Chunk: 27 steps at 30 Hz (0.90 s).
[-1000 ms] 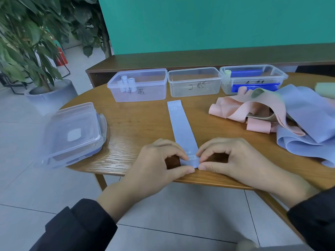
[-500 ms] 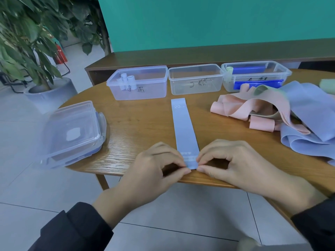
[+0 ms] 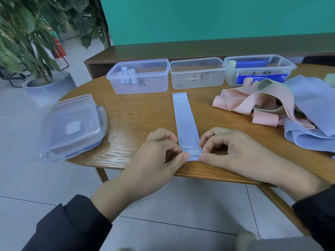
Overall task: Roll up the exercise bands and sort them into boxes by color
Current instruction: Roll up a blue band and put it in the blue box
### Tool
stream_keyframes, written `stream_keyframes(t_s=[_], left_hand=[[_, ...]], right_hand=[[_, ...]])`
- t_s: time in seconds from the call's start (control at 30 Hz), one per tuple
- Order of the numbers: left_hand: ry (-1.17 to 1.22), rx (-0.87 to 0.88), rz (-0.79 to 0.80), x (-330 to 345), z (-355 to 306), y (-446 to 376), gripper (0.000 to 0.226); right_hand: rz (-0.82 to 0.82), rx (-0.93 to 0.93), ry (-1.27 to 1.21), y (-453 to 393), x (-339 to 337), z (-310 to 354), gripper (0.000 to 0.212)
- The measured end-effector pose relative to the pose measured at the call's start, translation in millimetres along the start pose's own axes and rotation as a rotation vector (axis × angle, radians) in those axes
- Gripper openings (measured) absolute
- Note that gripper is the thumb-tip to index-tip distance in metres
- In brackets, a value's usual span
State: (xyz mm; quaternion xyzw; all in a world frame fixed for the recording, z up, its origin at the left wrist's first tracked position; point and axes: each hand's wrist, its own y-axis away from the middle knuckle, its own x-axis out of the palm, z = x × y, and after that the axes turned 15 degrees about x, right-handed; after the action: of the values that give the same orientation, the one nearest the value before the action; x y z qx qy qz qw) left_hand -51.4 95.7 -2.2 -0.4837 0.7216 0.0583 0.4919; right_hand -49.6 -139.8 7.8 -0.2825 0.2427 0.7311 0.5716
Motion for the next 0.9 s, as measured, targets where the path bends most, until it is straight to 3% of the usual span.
stream_keyframes(t_s=[0.13,0.23,0.37,0.6,0.9], left_hand=[[0.03,-0.033,-0.059,-1.4,-1.2,-3.5,0.012],[0.089,0.058,-0.087,1.6,-1.4,-3.7,0.012],[-0.004,0.227,-0.054,7.2,5.2,-0.7,0.015],[-0.087,0.319,-0.021,3.4,8.9,0.5,0.01],[-0.011,0.179,-0.071,0.0,2.9,-2.6,0.004]], right_hand=[[-0.037,0.023,0.013,-4.7,1.3,0.8,0.016],[-0.014,-0.046,-0.016,-6.6,1.1,0.0,0.014],[0.062,-0.132,-0.005,-5.6,1.8,-3.3,0.012],[0.047,-0.204,0.105,-3.0,0.8,-8.4,0.009],[-0.029,-0.168,0.081,-4.6,4.6,-4.4,0.005]])
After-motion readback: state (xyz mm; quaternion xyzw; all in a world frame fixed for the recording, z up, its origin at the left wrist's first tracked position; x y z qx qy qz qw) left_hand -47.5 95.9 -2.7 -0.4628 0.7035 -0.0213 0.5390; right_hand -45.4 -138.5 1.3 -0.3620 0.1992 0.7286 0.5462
